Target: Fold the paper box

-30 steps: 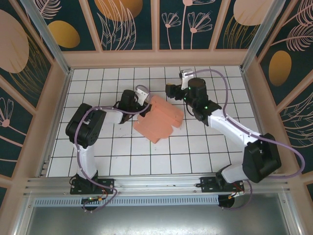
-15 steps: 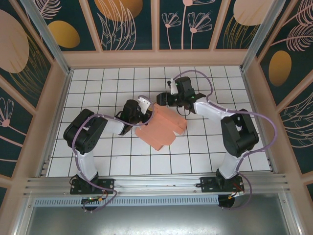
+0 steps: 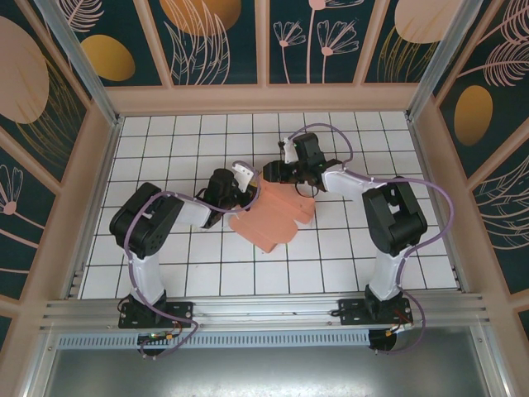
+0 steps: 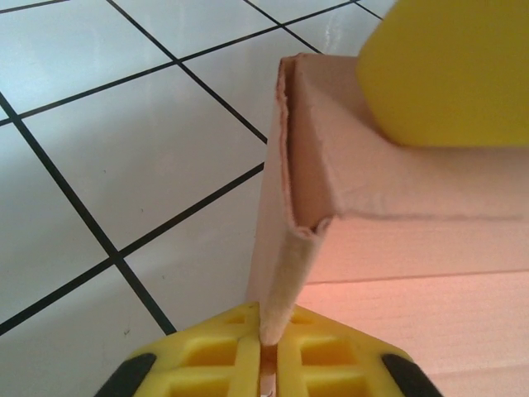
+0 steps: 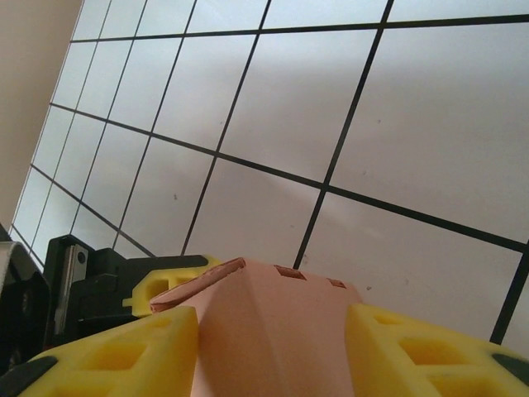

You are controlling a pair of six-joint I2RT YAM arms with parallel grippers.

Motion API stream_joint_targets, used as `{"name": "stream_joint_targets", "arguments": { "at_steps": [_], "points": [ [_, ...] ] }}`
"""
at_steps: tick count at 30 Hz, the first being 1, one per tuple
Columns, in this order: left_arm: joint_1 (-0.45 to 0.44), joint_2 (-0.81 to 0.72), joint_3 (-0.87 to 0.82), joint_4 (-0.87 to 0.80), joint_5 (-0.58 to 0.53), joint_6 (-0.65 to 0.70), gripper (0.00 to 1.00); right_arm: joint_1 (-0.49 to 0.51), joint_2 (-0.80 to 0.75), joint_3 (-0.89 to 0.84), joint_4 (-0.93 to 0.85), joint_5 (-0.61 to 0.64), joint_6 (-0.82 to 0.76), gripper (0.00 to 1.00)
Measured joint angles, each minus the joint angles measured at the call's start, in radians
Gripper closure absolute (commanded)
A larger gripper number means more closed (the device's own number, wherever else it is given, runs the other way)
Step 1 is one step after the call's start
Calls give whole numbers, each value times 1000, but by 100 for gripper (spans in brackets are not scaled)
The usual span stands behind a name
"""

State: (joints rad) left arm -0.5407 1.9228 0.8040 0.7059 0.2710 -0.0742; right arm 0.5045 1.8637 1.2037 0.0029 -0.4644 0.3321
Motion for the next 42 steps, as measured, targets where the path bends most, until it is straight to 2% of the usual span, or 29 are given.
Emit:
{"name": "stream_joint_targets", "arguments": {
  "at_steps": [4, 12, 24, 27, 29, 33, 36, 42],
  "points": [
    [-2, 8, 13, 0, -3, -3, 80, 0, 5, 0, 12, -10, 0, 53],
    [-2, 34, 64, 1, -14, -13, 82, 0, 5, -4, 18, -16, 0, 54],
    [-11, 72, 77, 13, -11, -24, 88, 1, -17, -60, 69, 10, -13, 55],
    [-15, 80, 77, 29, -11, -24, 93, 3, -23, -68, 77, 23, -16, 55],
    [-17, 86, 80, 39, -14, -26, 100, 3, -25, -69, 77, 28, -16, 55],
    [-22, 96, 85, 52, -16, -32, 100, 3, -32, -74, 79, 33, -15, 54],
    [-24, 96, 85, 54, -19, -32, 100, 3, -44, -85, 78, 42, -14, 50],
    [-32, 95, 71, 75, -18, -46, 100, -18, -113, -145, 66, 45, 1, 33]
  ]
}}
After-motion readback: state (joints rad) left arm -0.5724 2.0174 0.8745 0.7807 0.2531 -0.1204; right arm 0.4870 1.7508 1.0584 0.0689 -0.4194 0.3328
